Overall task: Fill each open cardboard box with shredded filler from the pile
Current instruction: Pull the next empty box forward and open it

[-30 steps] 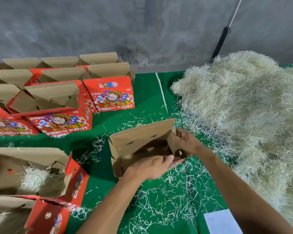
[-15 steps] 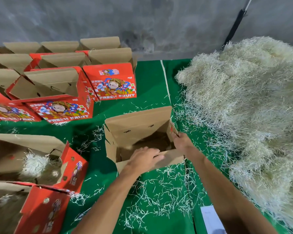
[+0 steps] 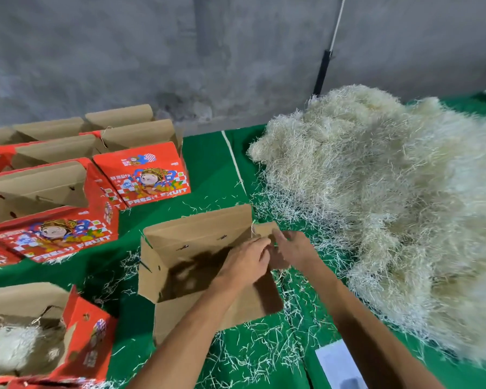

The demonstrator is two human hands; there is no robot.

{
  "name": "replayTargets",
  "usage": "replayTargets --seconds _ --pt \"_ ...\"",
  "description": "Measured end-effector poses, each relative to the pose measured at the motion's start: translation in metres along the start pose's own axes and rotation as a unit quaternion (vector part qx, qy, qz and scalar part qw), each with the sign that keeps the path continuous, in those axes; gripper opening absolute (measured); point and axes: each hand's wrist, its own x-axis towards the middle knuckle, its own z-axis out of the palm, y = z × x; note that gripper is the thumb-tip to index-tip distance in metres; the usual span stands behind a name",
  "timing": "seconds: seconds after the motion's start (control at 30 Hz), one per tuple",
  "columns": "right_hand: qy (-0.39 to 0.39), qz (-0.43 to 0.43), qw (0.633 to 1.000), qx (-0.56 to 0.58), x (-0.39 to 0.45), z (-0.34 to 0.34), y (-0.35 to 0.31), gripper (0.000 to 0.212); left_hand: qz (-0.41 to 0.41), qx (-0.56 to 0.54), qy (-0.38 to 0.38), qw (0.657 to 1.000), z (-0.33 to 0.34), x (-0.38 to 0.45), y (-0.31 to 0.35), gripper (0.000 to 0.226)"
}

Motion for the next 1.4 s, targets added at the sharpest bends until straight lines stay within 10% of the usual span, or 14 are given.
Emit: replayTargets --seconds 0.37,0.57,0.87,1.03,1.17,1.4 --pt "0.179 0.030 0.979 0.096 -0.020 -0.133 0.120 0.051 0.057 -0.194 -0.147 0.968 0.086 0.090 0.130 0.055" --pt "0.218 0.134 0.967 -0.009 -0.006 -0.157 0.225 0.071 -0.133 -0.310 -0.262 0.904 0.165 0.120 0.187 0.081" --pt "0.170 0.216 0.959 -0.075 0.033 -0.119 0.282 0.072 -0.189 -0.276 -0.279 0.900 0.256 0.152 0.209 0.047" --pt "0.171 0.176 0.960 0.138 0.043 -0.112 0.251 0.062 -0.322 -0.429 -0.344 0.771 0.250 0.163 0.211 0.042" --pt "0.156 0.101 0.957 0.224 0.036 -0.099 0.211 0.052 -0.396 -0.490 -0.289 0.721 0.225 0.166 0.185 0.043" --pt "0.237 -0.029 0.919 0.312 0.005 -0.092 0.143 0.021 -0.380 -0.535 -0.040 0.754 0.134 0.180 0.156 0.044"
